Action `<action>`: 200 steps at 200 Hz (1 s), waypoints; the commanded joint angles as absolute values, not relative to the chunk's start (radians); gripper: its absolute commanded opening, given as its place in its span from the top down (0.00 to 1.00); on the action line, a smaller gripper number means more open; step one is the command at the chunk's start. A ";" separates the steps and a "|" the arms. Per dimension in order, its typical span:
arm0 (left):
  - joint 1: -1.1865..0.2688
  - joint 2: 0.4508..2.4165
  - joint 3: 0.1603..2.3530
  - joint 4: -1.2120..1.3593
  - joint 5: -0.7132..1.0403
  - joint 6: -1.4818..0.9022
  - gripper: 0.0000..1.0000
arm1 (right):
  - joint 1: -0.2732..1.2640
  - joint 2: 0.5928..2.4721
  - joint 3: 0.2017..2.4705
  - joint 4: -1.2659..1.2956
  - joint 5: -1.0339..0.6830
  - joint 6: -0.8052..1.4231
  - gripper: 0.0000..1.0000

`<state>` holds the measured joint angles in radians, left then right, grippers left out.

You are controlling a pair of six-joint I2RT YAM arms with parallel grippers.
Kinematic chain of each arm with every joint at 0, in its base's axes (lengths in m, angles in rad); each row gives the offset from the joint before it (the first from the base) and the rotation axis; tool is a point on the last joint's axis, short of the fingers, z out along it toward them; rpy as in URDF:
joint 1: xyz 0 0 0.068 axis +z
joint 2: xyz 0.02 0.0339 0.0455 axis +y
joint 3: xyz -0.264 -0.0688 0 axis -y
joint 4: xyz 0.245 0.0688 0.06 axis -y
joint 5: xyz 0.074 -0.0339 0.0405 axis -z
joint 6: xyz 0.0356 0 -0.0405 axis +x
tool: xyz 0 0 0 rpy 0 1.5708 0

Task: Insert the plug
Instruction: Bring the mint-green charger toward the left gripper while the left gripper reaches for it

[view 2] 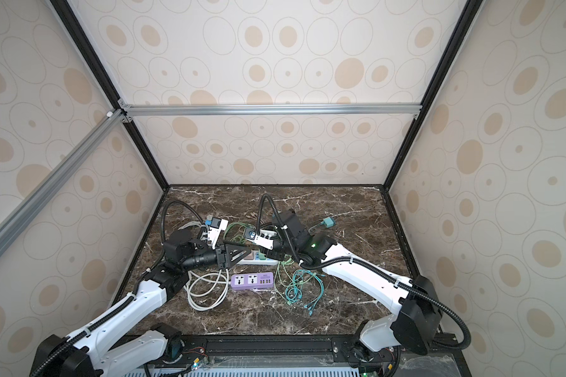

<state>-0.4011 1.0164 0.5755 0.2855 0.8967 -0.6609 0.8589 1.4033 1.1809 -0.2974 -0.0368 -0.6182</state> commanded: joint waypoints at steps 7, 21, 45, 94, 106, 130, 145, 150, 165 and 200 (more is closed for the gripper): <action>-0.416 1.026 0.629 0.351 0.917 -0.681 0.39 | 0.885 1.367 1.162 -0.262 -0.015 -0.636 0.74; -0.419 1.036 0.631 0.355 0.915 -0.686 0.40 | 0.895 1.361 1.154 -0.252 -0.021 -0.632 0.74; -0.423 1.054 0.638 0.361 0.913 -0.692 0.43 | 0.911 1.356 1.146 -0.242 -0.020 -0.629 0.74; -0.431 1.079 0.640 0.381 0.913 -0.702 0.53 | 0.927 1.351 1.133 -0.221 -0.023 -0.626 0.74; -0.431 1.078 0.641 0.383 0.914 -0.702 0.57 | 0.927 1.351 1.128 -0.216 -0.021 -0.629 0.74; -0.430 1.079 0.644 0.385 0.916 -0.701 0.61 | 0.928 1.356 1.123 -0.211 -0.021 -0.636 0.72; -0.433 1.080 0.642 0.390 0.916 -0.705 0.65 | 0.930 1.355 1.122 -0.205 -0.019 -0.635 0.70; -0.432 1.081 0.642 0.392 0.916 -0.707 0.67 | 0.928 1.355 1.119 -0.204 -0.017 -0.635 0.70; -0.433 1.084 0.639 0.403 0.917 -0.714 0.72 | 0.929 1.347 1.113 -0.198 -0.013 -0.627 0.66; -0.433 1.098 0.636 0.448 0.918 -0.731 0.79 | 0.930 1.300 1.081 -0.169 0.022 -0.543 0.47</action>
<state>-0.4248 1.0935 0.5976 0.3599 0.8883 -0.7345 0.9218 1.3602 1.1011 -0.1955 0.0021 -0.6060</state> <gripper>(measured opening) 0.289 0.485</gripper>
